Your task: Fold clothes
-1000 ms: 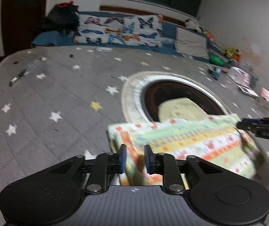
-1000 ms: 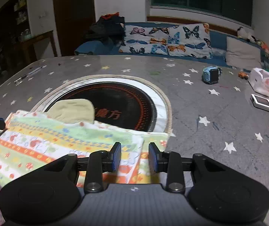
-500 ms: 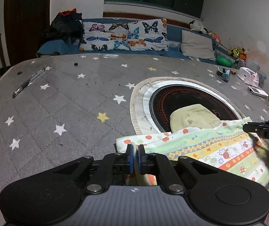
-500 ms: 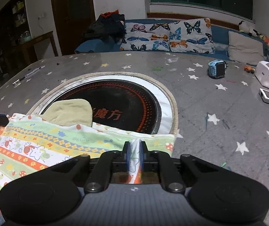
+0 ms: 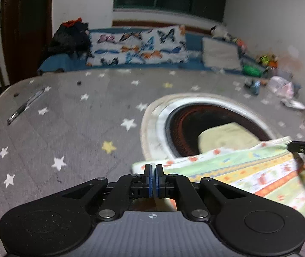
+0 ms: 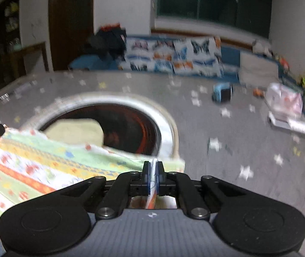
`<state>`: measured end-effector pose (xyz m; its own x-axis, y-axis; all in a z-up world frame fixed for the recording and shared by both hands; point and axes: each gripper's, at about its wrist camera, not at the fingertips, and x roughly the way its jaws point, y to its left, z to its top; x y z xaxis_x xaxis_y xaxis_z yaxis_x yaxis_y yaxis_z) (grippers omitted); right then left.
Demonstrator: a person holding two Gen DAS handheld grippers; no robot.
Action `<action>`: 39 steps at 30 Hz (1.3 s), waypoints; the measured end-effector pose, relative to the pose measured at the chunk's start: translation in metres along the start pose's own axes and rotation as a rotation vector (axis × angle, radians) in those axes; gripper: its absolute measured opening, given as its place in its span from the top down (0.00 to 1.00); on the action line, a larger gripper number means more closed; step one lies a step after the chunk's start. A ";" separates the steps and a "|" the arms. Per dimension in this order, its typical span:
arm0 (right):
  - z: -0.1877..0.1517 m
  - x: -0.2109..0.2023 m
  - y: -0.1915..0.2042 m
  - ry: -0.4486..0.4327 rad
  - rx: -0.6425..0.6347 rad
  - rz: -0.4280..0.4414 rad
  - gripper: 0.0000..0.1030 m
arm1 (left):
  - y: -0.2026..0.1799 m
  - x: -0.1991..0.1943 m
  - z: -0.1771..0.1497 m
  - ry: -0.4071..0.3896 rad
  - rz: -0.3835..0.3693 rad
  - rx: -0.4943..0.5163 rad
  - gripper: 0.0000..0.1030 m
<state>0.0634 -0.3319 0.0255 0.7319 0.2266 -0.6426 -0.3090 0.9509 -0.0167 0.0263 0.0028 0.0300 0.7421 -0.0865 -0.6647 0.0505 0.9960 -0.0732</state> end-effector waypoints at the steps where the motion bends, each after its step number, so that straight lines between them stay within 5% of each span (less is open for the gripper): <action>1: -0.001 0.003 0.000 0.011 0.001 0.001 0.94 | 0.001 0.001 0.000 0.006 0.005 -0.005 0.92; 6: 0.007 -0.007 0.005 -0.004 -0.022 0.006 0.90 | 0.007 -0.011 0.003 -0.022 0.013 -0.042 0.90; 10: 0.018 -0.011 0.018 -0.016 -0.035 0.103 0.89 | -0.008 -0.017 0.009 -0.036 -0.061 -0.033 0.90; 18: 0.026 0.019 0.050 0.020 -0.036 0.226 0.89 | -0.041 0.010 0.016 0.036 -0.194 -0.023 0.91; 24: 0.024 0.026 0.056 0.039 -0.043 0.227 0.90 | -0.047 0.030 0.018 0.076 -0.183 -0.006 0.91; 39: -0.006 -0.027 0.092 0.043 -0.145 0.361 0.88 | -0.051 -0.025 -0.013 0.040 -0.253 0.023 0.90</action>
<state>0.0115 -0.2517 0.0369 0.5347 0.5294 -0.6586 -0.6273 0.7709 0.1104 -0.0032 -0.0460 0.0406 0.6767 -0.3336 -0.6563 0.2467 0.9427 -0.2248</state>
